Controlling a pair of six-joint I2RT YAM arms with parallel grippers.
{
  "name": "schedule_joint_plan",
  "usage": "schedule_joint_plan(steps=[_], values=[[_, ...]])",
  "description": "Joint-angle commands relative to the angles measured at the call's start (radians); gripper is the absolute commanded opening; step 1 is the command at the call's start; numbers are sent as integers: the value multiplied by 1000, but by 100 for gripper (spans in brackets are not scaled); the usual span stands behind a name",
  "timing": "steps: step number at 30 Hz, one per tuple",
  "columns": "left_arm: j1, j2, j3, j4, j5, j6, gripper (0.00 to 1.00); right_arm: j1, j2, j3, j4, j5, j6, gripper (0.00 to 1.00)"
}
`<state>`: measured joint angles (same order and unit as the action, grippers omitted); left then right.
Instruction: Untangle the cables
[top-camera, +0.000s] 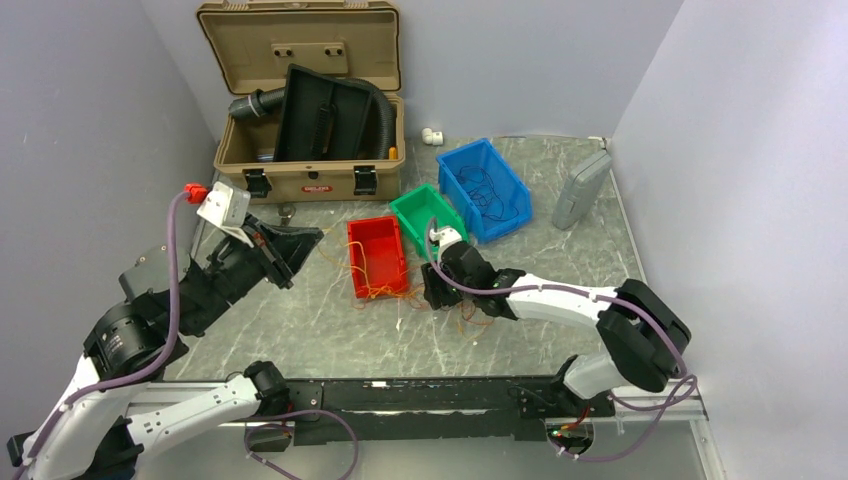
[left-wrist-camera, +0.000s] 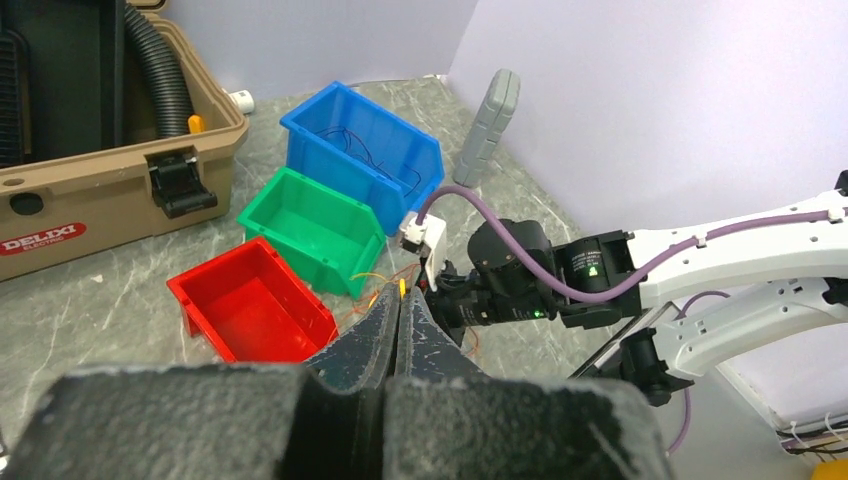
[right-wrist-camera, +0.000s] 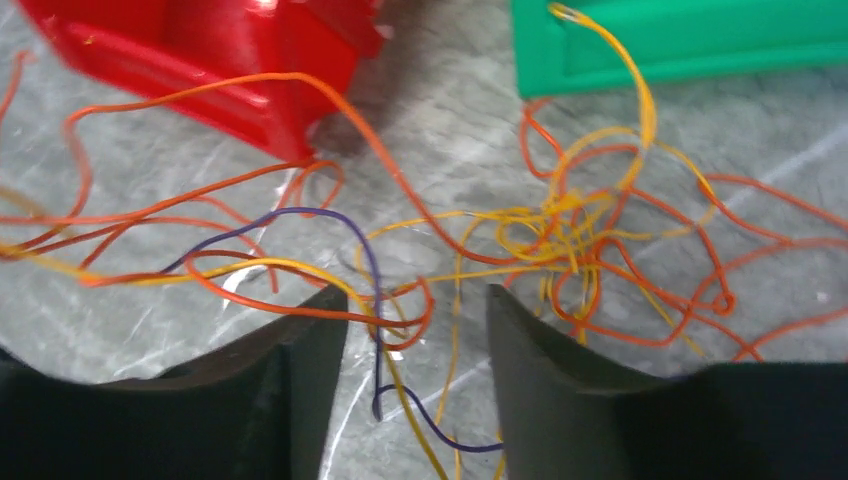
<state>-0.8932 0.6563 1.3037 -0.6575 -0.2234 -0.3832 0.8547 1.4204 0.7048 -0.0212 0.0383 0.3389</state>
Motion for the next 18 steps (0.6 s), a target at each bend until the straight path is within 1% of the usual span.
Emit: schedule_joint_plan(steps=[1, 2, 5, 9, 11, 15, 18], values=[[4, -26, 22, -2, -48, -5, 0, -7, 0, 4, -37, 220, 123, 38], [4, -35, 25, -11, -70, -5, 0, -20, -14, -10, -67, 265, 160, 28], [3, -64, 21, -41, -180, -8, 0, -95, -105, -75, -135, 331, 260, 19], [3, -94, 15, -130, -371, -55, 0, -259, -284, -192, -226, 386, 397, 8], [4, -102, 21, -183, -467, -87, 0, -332, -371, -230, -275, 430, 441, 9], [3, -123, 38, -297, -636, -165, 0, -401, -497, -250, -383, 538, 533, 19], [3, -148, 46, -371, -743, -247, 0, -445, -540, -233, -503, 632, 654, 18]])
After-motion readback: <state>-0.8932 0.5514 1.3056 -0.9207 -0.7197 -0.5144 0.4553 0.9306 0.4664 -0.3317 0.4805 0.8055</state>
